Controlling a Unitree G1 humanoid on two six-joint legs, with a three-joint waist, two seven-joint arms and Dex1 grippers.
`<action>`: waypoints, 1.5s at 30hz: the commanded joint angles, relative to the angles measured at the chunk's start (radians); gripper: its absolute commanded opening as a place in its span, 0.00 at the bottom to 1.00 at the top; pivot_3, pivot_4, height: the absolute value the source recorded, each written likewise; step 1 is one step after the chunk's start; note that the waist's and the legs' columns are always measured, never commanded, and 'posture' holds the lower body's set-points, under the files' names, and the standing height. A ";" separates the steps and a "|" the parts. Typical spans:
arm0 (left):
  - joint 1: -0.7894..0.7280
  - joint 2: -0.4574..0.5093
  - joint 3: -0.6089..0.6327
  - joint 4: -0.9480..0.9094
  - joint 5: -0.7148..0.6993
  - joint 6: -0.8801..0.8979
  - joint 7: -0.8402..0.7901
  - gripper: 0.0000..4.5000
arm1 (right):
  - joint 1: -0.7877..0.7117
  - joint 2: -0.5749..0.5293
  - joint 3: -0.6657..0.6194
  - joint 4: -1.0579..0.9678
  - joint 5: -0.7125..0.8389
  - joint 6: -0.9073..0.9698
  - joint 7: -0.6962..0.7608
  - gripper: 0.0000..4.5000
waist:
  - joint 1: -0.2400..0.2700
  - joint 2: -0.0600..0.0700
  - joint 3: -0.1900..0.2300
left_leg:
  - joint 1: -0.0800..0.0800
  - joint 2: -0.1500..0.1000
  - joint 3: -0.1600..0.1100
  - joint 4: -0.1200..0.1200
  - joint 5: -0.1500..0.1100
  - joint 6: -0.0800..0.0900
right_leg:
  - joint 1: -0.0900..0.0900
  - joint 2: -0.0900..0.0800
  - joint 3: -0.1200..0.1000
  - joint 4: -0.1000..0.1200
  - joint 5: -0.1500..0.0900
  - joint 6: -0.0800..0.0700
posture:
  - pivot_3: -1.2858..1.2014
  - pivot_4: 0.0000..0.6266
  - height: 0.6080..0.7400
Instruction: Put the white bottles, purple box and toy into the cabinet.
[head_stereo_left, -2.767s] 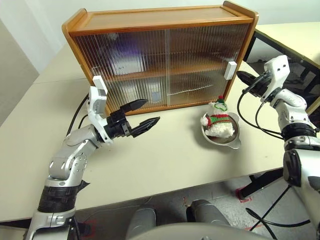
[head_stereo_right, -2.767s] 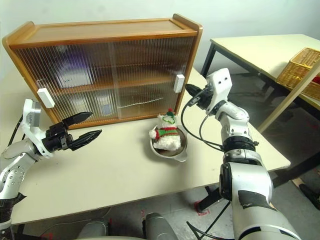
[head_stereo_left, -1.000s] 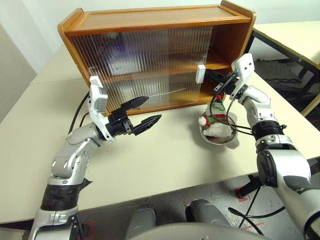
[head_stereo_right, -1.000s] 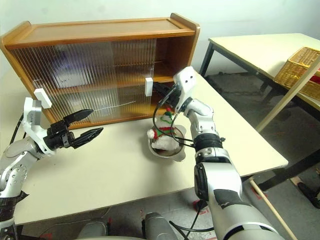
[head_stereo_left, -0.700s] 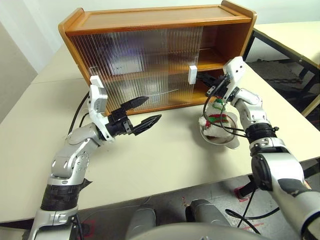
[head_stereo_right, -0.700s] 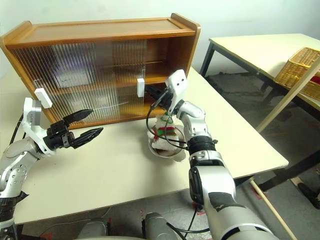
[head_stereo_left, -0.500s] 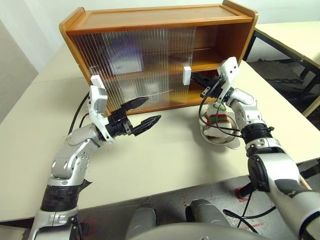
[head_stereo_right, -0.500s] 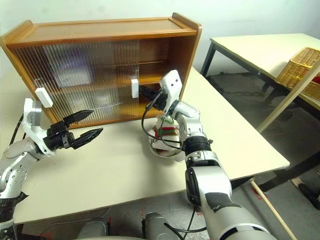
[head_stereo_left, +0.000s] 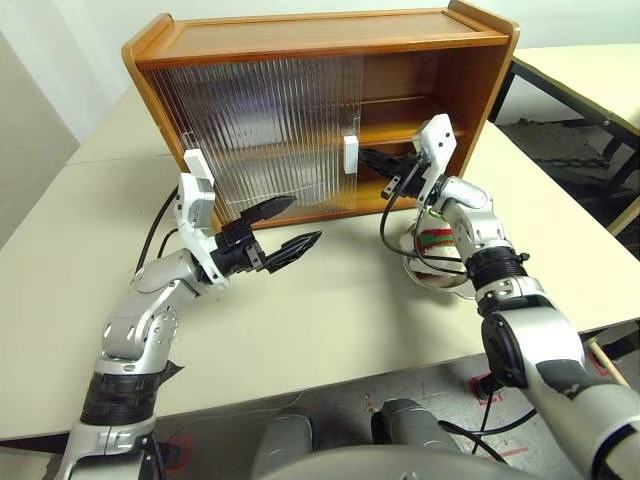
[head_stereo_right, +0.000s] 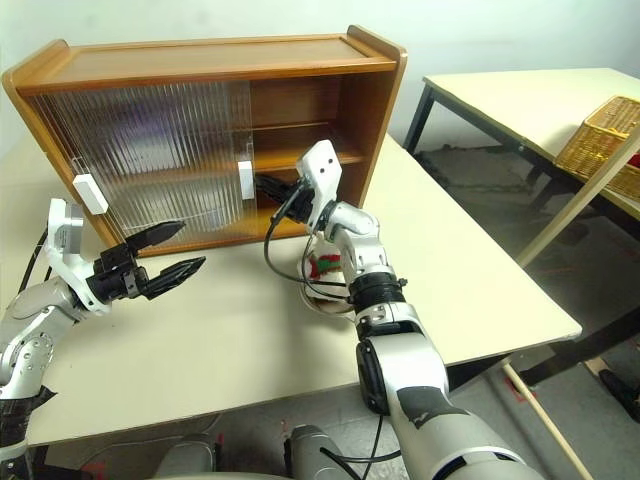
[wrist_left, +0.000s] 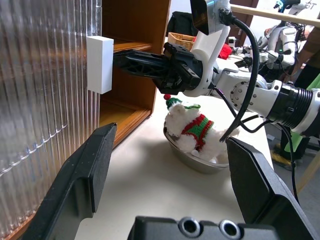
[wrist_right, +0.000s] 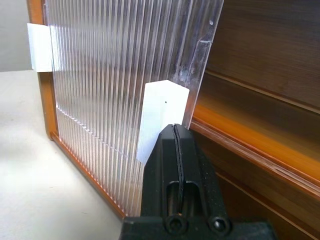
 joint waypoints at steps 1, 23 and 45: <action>0.010 0.000 -0.001 -0.015 0.010 -0.009 0.005 1.00 | 0.009 0.011 0.016 -0.028 0.016 0.019 0.017 0.01 | 0.000 0.000 0.000 | 0.000 0.000 0.000 0.000 0.000 0.000 | 0.000 0.000 0.000 0.000 0.000 0.000 | 0.51 0.00 1.00; -0.013 -0.023 -0.030 0.021 0.019 -0.030 -0.004 1.00 | 0.016 -0.183 -0.034 -0.044 0.012 0.005 -0.078 0.63 | 0.007 0.000 0.000 | 0.000 0.000 0.001 0.002 0.001 -0.001 | 0.000 0.000 0.001 0.002 0.000 -0.001 | 0.49 0.00 1.00; -0.046 -0.023 -0.044 0.071 0.027 -0.041 -0.054 1.00 | 0.339 -0.545 -0.018 -0.790 0.077 0.908 -0.148 0.99 | -0.018 -0.001 0.000 | 0.004 -0.003 0.008 0.006 0.003 0.002 | 0.007 0.005 0.000 0.001 -0.002 0.020 | 0.48 0.00 1.00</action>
